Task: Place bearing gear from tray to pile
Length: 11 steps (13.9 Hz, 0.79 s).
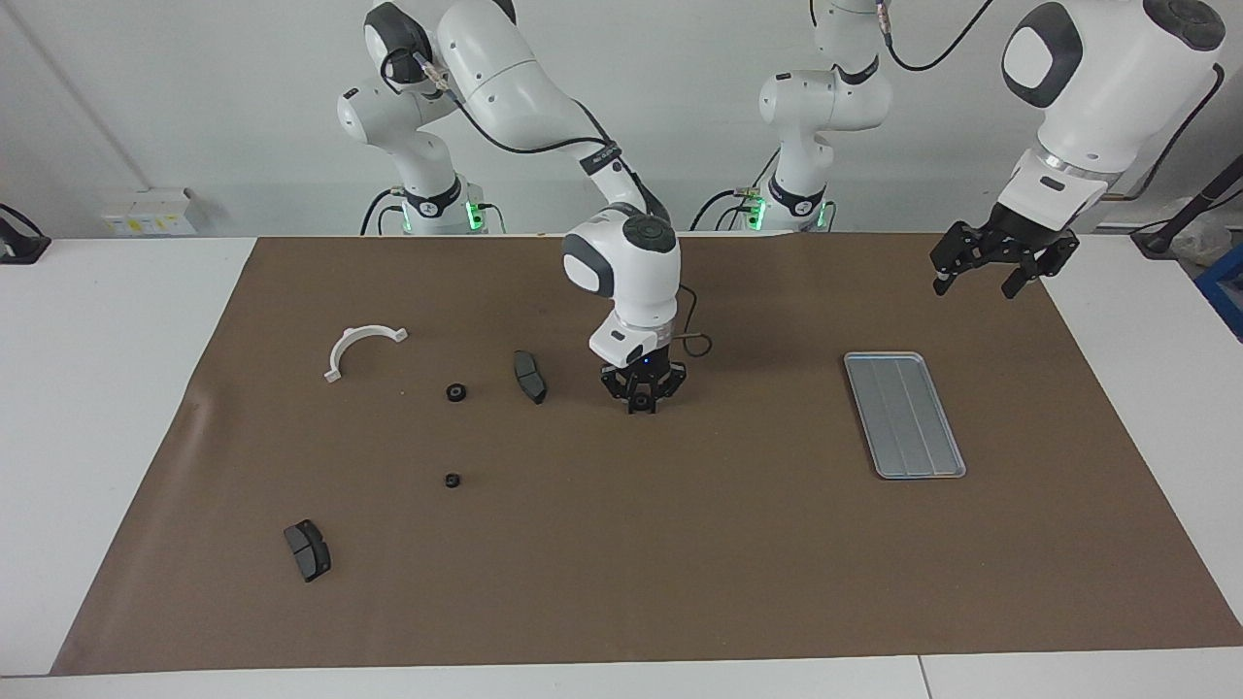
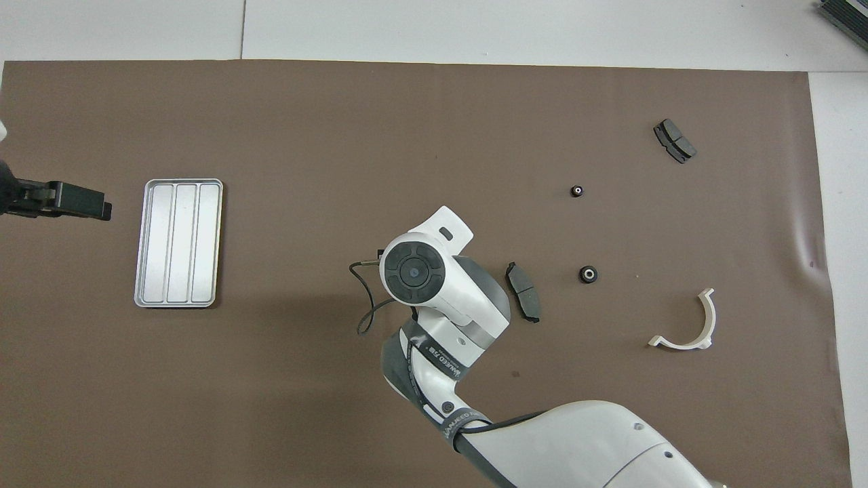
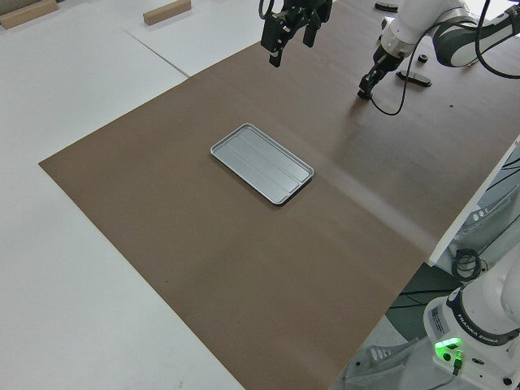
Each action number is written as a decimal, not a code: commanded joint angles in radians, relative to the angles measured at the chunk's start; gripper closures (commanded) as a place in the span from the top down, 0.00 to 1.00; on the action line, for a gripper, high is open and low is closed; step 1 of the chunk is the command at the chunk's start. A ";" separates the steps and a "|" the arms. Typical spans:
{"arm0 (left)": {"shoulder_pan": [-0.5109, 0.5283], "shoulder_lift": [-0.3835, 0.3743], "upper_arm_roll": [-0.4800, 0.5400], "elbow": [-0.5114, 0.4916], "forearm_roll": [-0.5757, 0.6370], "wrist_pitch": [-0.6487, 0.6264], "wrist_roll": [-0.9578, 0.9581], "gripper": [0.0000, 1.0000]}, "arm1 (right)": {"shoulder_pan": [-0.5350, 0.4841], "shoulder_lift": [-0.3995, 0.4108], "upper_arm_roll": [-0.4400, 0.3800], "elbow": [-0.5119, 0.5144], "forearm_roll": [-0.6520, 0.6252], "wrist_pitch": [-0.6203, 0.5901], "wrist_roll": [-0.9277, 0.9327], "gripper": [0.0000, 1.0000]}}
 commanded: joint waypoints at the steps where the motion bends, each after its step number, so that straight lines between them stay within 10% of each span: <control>1: 0.004 -0.012 0.002 -0.018 -0.015 0.008 0.003 1.00 | -0.004 0.005 0.003 0.000 -0.013 -0.005 0.011 0.18; 11: 0.004 -0.012 0.002 -0.019 -0.015 0.008 0.003 1.00 | -0.266 -0.289 0.003 -0.216 -0.009 -0.026 -0.221 0.11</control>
